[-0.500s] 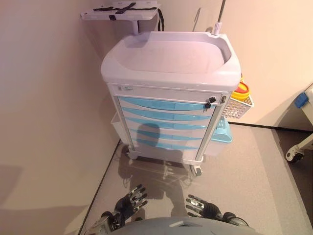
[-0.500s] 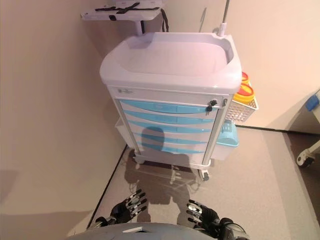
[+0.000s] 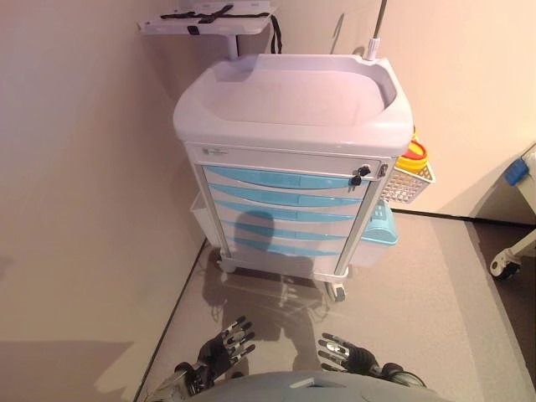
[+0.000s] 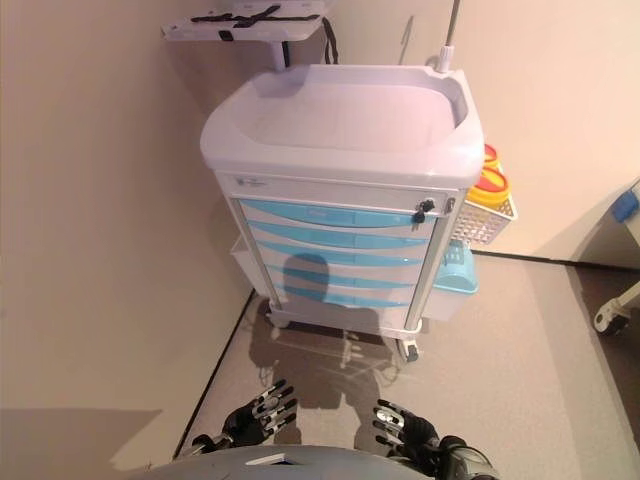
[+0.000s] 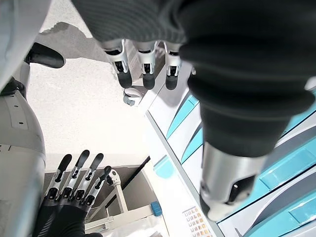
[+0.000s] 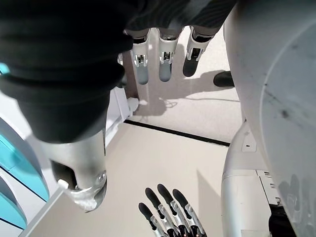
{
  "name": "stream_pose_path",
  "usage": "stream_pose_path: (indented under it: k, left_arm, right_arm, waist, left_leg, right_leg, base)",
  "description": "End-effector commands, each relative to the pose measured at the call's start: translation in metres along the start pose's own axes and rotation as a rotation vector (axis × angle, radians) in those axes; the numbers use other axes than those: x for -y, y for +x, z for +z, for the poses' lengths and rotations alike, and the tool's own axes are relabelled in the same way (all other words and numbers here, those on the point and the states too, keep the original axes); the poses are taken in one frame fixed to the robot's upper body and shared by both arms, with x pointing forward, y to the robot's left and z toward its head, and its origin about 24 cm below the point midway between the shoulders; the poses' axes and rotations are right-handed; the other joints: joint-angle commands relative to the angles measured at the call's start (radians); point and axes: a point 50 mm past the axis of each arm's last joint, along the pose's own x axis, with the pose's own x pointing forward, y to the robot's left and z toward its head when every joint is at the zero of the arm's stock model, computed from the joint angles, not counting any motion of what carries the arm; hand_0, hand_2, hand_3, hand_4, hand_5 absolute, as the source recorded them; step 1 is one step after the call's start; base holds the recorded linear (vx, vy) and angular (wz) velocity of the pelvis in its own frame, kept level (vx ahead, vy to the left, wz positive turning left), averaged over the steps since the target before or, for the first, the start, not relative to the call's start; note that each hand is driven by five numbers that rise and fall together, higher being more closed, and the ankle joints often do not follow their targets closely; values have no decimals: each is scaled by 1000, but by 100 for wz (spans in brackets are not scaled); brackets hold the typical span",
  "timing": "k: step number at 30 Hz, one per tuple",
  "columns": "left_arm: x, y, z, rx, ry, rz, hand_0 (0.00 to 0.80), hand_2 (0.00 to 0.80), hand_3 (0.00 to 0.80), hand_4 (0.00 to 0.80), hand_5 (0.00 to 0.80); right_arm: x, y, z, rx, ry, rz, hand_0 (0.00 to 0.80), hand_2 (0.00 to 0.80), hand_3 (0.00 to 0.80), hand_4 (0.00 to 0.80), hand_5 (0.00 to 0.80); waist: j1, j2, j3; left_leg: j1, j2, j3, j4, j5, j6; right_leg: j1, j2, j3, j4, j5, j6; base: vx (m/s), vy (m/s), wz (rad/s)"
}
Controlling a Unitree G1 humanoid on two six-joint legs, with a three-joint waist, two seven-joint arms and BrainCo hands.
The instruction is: Open the drawer and pick up the medicine
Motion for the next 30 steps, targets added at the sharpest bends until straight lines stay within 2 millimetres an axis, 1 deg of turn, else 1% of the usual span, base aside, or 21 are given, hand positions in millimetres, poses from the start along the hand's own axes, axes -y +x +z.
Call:
stream_pose_path:
  k: [1,8,12,18,27,30]
  left_arm:
    - [12,17,17,38,3,-49,0,0,0,0,0]
    - [11,16,13,22,-42,-49,0,0,0,0,0]
    - [12,16,8,12,-144,-65,0,0,0,0,0]
    - [11,14,4,47,-302,-60,0,0,0,0,0]
    - [12,14,6,117,-373,-76,0,0,0,0,0]
    - [19,18,16,185,-399,-141,0,0,0,0,0]
  right_arm:
    - [-13,12,11,17,-23,47,0,0,0,0,0]
    - [-12,12,12,19,-22,43,0,0,0,0,0]
    - [-11,11,13,28,-9,39,0,0,0,0,0]
    - [-9,10,13,48,22,34,0,0,0,0,0]
    - [-10,9,11,83,70,29,0,0,0,0,0]
    - [-9,7,15,126,100,24,0,0,0,0,0]
  waist:
    - [14,-23,31]
    - [12,-22,37]
    - [11,-21,42]
    - [9,-21,65]
    - [10,-26,114]
    - [0,-24,154]
  left_leg:
    - [-8,-85,6,6,-80,31]
    - [-8,-86,8,6,-79,32]
    - [-11,-85,6,6,-78,32]
    - [-17,-80,6,7,-74,34]
    - [-51,-76,-6,51,-86,44]
    - [-90,-81,-13,117,-106,50]
  right_leg:
    - [9,20,-16,39,-65,30]
    - [7,19,-15,40,-65,30]
    - [3,18,-11,43,-65,31]
    - [-14,12,-1,64,-68,31]
    - [-64,-9,22,131,-85,30]
    - [-111,-17,40,200,-108,25]
  base:
    - [0,0,0]
    - [0,0,0]
    - [8,2,0]
    - [39,19,0]
    - [27,23,-1]
    - [-17,70,-3]
